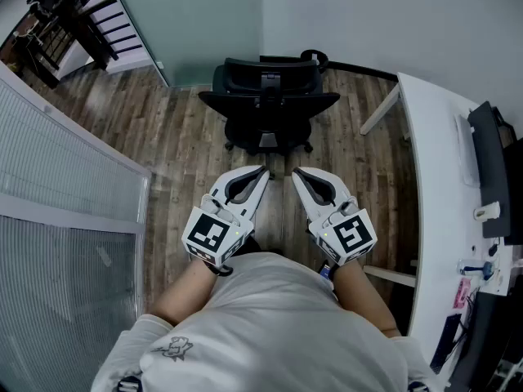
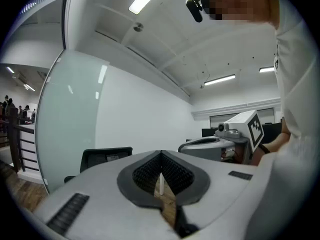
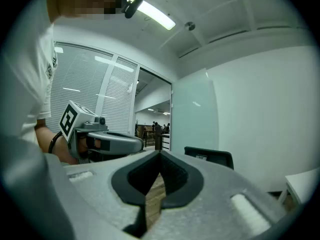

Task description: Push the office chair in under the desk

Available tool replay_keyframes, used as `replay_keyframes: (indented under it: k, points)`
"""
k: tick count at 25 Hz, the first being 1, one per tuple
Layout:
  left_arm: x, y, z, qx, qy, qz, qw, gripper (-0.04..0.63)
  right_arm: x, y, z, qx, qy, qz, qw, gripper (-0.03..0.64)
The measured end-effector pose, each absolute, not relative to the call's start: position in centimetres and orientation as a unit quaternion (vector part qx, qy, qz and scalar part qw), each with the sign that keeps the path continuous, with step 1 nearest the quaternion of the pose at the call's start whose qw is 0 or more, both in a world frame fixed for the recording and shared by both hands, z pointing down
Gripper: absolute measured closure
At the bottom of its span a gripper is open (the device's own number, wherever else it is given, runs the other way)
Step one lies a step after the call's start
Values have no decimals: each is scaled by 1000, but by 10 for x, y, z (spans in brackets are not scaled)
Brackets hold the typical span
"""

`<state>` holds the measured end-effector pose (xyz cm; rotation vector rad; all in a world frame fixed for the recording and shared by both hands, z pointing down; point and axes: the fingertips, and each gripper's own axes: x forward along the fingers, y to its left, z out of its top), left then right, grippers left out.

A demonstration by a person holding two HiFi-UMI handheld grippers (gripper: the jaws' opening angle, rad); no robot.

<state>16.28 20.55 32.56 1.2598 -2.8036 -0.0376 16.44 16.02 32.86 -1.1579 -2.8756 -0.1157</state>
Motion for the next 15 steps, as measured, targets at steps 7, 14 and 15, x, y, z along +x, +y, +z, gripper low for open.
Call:
replay_keyframes:
  k: [7, 14, 15]
  points:
    - [165, 204, 327, 414, -909, -12, 34, 595, 167, 162, 332, -374, -926, -37, 23, 614]
    - [156, 211, 328, 414, -910, -17, 37, 595, 158, 166, 333, -372, -927, -36, 25, 614]
    - [155, 213, 328, 413, -910, -17, 37, 595, 157, 168, 333, -372, -927, -36, 26, 614]
